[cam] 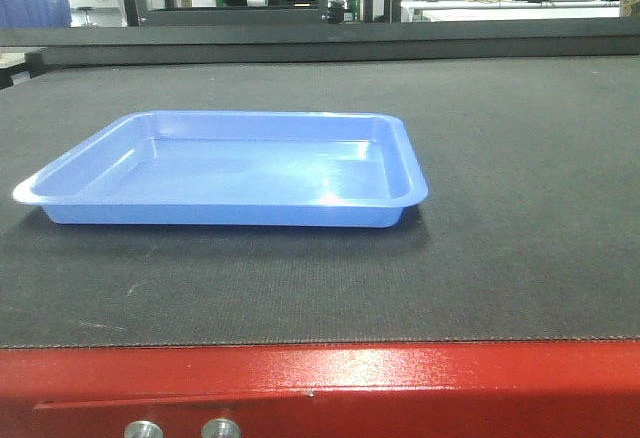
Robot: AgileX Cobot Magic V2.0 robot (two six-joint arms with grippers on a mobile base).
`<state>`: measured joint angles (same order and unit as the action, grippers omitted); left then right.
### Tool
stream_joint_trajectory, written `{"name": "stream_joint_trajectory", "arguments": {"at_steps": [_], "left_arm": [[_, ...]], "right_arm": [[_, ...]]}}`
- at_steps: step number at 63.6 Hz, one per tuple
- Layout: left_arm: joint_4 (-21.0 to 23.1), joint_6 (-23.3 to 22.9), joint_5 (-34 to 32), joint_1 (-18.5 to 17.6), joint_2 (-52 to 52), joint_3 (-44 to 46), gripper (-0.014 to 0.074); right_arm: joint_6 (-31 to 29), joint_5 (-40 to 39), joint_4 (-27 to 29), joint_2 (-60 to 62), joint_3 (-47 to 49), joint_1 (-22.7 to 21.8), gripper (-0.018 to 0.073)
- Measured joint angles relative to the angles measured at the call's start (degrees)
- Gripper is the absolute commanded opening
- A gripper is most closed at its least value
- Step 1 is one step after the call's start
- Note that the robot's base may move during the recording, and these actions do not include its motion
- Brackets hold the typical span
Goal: Grab blue tray and place on right shelf
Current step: 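Lower both grippers toward the blue tray's opposite side rims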
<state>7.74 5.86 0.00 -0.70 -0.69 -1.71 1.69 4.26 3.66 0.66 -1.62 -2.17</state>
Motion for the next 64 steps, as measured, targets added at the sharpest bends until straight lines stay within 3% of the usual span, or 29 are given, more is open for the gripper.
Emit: {"name": "stream_joint_trajectory", "arguments": {"at_steps": [24, 41, 64], "left_arm": [[0.0, 0.0, 0.0, 0.0, 0.0, 0.0, -0.0048], [0.0, 0.0, 0.0, 0.0, 0.0, 0.0, -0.0048], [0.0, 0.0, -1.2, 0.0, 0.0, 0.35, -0.0048]], "right_arm": [[-0.14, 0.0, -0.1, 0.0, 0.0, 0.0, 0.0055], [-1.69, 0.0, -5.07, 0.0, 0.0, 0.0, 0.0055], [-1.69, -5.11, -4.91, 0.0, 0.57, 0.0, 0.0055]]}}
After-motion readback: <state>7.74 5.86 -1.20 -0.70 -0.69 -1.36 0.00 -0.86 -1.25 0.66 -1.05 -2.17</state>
